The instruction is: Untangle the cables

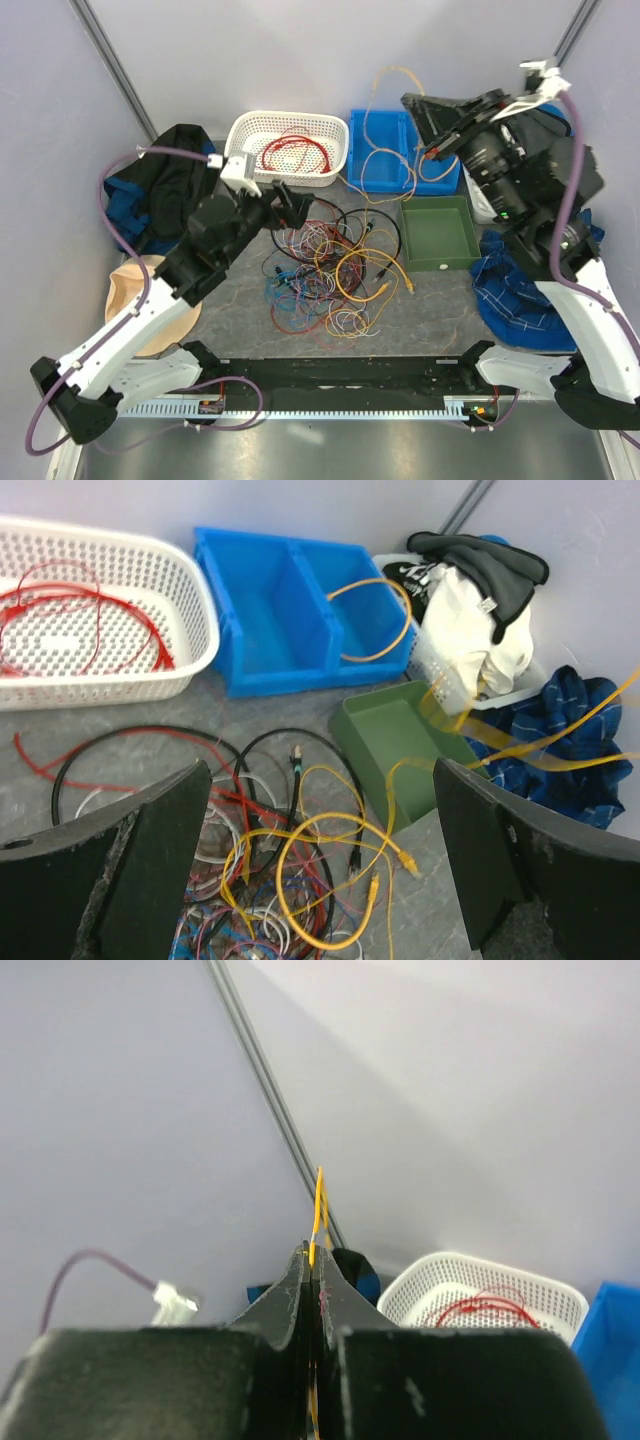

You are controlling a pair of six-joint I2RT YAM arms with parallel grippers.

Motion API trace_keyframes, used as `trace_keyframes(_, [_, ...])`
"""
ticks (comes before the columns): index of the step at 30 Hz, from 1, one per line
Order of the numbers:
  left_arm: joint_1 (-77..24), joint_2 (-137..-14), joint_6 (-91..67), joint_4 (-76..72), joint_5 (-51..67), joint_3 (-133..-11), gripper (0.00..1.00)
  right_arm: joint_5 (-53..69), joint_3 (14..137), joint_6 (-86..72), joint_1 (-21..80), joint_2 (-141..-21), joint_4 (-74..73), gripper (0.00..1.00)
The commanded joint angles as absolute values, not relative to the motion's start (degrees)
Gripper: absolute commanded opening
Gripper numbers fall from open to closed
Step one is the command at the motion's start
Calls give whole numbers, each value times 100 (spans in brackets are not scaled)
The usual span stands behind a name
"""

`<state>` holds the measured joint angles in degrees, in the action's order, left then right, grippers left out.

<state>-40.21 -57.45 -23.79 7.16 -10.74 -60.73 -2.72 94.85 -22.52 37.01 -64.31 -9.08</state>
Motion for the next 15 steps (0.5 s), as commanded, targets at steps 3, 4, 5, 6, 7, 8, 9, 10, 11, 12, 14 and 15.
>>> trace_keyframes(3, [-3999, -4801, -2944, -2234, -662, -3696, 100, -589, 10387, -2302, 3709, -6671, -1431, 0])
trace_keyframes(4, [-3999, -4738, -3005, -3520, -520, -3300, 100, -580, 10450, -2338, 3718, -6697, -1494, 0])
trace_keyframes(5, [-3999, -4729, -3145, -4290, -397, -2548, 100, -554, 10502, -2364, 3709, -6715, -1529, 0])
trace_keyframes(6, [-4025, -4824, -3181, -4898, -213, -2244, 100, -510, 10599, -2416, 3709, -6724, -1608, 0])
trace_keyframes(7, [-4060, -4903, -3164, -5392, -159, -2006, 100, -492, 10643, -2443, 3709, -6732, -1626, 0])
trace_keyframes(8, [-4104, -4991, -2955, -6066, -97, -1734, 100, -466, 10670, -2469, 3709, -6741, -1652, 0])
trace_keyframes(9, [-4218, -5114, -2727, -6238, -18, -1688, 100, -448, 10757, -2496, 3718, -6741, -1713, 0])
trace_keyframes(10, [-4297, -5324, -2446, -6371, 130, -1653, 100, -448, 10784, -2548, 3709, -6759, -1740, 0])
trace_keyframes(11, [-4376, -5465, -2052, -6555, 149, -1600, 100, -448, 10836, -2584, 3709, -6785, -1766, 0])
trace_keyframes(12, [-4490, -5571, -1961, -6800, 202, -1556, 100, -431, 10967, -2619, 3709, -6803, -1854, 0])
trace_keyframes(14, [-4570, -5958, -1907, -7745, 255, -1320, 100, -404, 11074, -2672, 3700, -6864, -1951, 0])
trace_keyframes(15, [-4614, -6089, -1907, -8048, 368, -1257, 100, -413, 11135, -2689, 3718, -6873, -2003, 0])
